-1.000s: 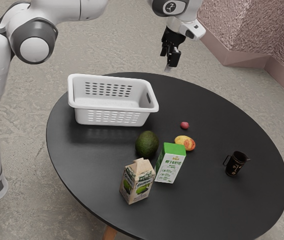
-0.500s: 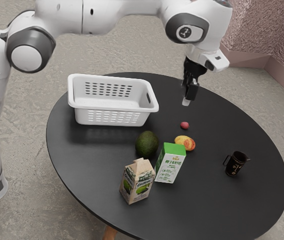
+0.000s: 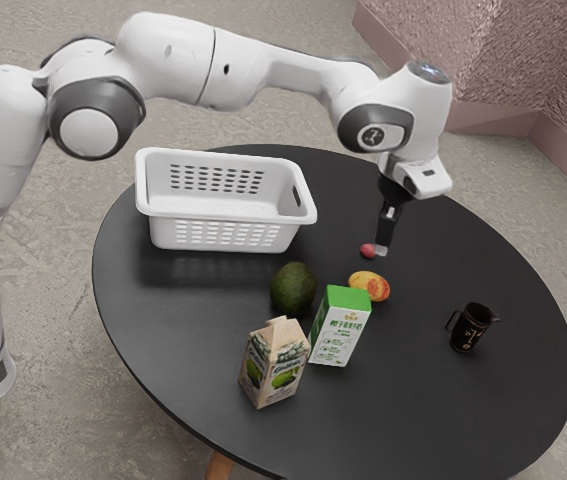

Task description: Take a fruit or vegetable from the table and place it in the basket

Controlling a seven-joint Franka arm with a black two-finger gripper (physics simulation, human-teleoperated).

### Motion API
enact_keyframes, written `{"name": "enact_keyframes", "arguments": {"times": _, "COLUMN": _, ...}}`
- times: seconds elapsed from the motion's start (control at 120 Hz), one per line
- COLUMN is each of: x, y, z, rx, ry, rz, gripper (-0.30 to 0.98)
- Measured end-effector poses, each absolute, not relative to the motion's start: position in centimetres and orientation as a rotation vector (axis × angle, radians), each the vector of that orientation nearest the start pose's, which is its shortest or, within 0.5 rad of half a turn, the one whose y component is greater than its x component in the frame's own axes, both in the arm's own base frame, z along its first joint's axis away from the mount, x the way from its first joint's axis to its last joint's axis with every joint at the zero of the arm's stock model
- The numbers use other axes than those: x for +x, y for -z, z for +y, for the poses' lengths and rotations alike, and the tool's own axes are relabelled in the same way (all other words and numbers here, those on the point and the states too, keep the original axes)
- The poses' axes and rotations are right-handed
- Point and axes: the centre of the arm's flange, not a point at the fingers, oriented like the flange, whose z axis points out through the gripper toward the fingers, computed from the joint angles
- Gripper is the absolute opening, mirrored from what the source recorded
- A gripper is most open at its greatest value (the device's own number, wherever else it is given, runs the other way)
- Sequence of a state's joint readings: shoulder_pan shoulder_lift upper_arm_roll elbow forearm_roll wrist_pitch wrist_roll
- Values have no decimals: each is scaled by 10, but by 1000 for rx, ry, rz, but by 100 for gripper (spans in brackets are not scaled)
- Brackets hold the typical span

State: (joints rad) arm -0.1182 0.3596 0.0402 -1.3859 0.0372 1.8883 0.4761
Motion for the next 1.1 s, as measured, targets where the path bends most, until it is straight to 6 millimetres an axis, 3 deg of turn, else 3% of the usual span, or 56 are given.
{"name": "enact_keyframes", "arguments": {"times": 0.133, "x": 692, "y": -502, "z": -42, "rx": -2924, "ry": 209, "rz": 950, "gripper": 69}}
{"name": "enact_keyframes", "arguments": {"times": 0.325, "x": 698, "y": -477, "z": -64, "rx": -2912, "ry": 207, "rz": 1129, "gripper": 69}}
{"name": "enact_keyframes", "arguments": {"times": 0.5, "x": 701, "y": -457, "z": -55, "rx": -2908, "ry": 182, "rz": 1197, "gripper": 69}}
{"name": "enact_keyframes", "arguments": {"times": 0.633, "x": 700, "y": -427, "z": -45, "rx": -2939, "ry": 123, "rz": 1228, "gripper": 69}}
{"name": "enact_keyframes", "arguments": {"times": 0.867, "x": 701, "y": -435, "z": -58, "rx": -2901, "ry": 178, "rz": 1324, "gripper": 69}}
{"name": "enact_keyframes", "arguments": {"times": 1.1, "x": 706, "y": -423, "z": -55, "rx": -2888, "ry": 175, "rz": 1365, "gripper": 69}}
